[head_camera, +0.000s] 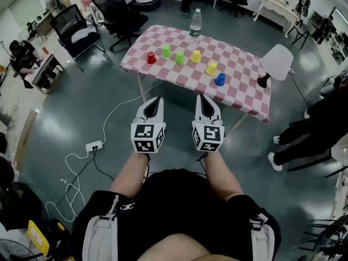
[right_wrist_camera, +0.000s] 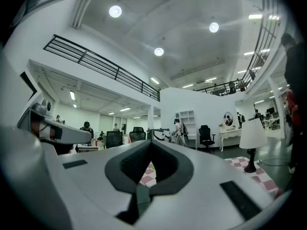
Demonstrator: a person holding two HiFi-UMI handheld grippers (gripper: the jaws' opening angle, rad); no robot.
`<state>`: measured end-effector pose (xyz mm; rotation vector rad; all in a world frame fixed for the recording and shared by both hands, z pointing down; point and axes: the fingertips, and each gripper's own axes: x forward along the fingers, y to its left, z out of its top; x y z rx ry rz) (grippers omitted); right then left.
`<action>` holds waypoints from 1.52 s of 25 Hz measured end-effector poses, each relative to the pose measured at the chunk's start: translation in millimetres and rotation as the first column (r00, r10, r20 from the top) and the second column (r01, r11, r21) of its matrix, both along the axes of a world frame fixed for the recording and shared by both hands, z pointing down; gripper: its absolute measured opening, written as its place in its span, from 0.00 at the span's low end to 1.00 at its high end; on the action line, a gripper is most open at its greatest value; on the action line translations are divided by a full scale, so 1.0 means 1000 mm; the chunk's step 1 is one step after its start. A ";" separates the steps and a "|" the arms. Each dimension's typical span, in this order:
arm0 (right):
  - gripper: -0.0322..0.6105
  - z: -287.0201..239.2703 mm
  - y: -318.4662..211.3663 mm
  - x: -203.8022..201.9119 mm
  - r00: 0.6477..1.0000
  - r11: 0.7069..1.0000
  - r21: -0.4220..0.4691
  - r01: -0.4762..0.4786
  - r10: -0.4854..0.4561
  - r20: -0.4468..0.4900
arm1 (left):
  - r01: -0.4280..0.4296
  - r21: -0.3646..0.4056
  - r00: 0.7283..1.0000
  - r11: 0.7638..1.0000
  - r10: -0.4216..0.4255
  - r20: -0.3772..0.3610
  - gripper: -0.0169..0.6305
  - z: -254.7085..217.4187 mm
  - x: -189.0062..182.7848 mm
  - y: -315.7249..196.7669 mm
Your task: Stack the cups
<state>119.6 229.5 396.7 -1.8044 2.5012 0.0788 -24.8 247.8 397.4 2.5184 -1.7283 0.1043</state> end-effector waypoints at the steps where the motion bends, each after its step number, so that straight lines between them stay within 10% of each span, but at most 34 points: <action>1: 0.05 0.000 -0.003 -0.002 1.000 1.000 0.004 -0.003 0.003 -0.001 | -0.002 0.000 1.000 1.000 0.002 0.000 0.05 0.001 -0.001 -0.002; 38: 0.05 0.014 -0.103 -0.084 1.000 1.000 0.013 -0.025 0.025 0.007 | -0.058 -0.009 0.998 0.998 0.058 -0.005 0.05 0.024 -0.076 -0.103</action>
